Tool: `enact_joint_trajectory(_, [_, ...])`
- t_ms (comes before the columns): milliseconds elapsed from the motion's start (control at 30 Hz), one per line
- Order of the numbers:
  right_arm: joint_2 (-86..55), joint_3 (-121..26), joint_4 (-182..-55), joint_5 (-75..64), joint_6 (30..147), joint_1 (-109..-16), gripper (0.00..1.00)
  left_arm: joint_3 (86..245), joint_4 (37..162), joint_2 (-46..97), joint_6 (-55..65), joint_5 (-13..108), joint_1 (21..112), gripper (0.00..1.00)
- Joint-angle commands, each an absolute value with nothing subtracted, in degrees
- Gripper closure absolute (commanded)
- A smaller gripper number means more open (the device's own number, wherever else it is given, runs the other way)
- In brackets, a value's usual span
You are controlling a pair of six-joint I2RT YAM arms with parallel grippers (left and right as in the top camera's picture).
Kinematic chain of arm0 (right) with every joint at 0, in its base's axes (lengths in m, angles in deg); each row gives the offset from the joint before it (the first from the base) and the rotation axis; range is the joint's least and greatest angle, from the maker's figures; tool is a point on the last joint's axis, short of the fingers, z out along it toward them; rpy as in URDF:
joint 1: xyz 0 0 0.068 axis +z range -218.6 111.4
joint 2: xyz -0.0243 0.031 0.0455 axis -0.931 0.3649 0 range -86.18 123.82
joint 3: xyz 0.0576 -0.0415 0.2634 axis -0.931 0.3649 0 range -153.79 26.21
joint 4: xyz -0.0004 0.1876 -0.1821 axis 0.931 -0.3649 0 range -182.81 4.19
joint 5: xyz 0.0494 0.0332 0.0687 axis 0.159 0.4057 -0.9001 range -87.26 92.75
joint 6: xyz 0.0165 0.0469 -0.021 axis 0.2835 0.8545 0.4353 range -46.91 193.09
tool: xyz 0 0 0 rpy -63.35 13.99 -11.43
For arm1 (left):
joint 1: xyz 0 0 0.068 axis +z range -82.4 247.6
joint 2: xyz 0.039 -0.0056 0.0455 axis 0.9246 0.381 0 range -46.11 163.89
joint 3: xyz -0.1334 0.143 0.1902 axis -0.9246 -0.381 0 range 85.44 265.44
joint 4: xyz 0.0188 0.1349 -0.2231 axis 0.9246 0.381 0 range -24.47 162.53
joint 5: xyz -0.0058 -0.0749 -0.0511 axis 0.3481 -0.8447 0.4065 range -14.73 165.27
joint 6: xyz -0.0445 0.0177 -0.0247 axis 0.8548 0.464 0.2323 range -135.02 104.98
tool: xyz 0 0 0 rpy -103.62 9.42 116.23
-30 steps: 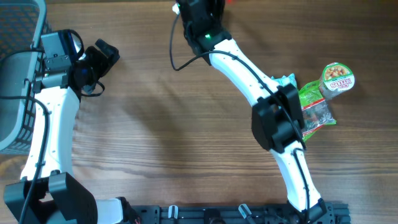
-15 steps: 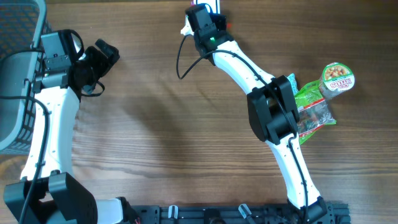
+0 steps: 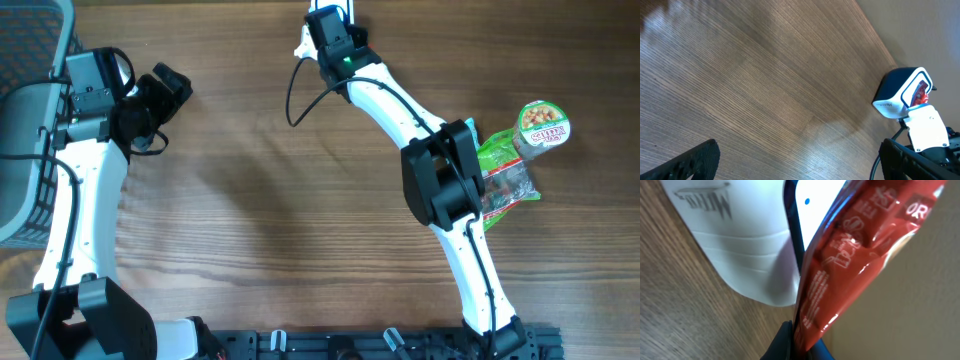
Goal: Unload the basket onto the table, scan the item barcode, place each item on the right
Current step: 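Raise the red stick with the right gripper under the white scanner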
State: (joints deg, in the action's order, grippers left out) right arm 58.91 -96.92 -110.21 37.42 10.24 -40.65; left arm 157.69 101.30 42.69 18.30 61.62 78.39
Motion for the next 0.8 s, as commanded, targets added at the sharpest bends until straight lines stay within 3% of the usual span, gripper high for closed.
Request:
enact_joint_trajectory(0, [57.7, -97.3, -109.8, 40.5, 6.5, -41.2, 0.96, 158.5, 101.1, 42.0, 18.4, 60.9, 78.7, 0.0])
enact_joint_trajectory(367, [58.0, -97.1, -113.2, 41.2, 2.6, -42.1, 0.96, 158.5, 101.1, 42.0, 18.4, 60.9, 78.7, 0.0])
enact_joint_trajectory(767, [58.0, -97.1, -105.4, 46.8, -3.2, -41.9, 0.96, 158.5, 101.1, 42.0, 18.4, 60.9, 78.7, 0.0])
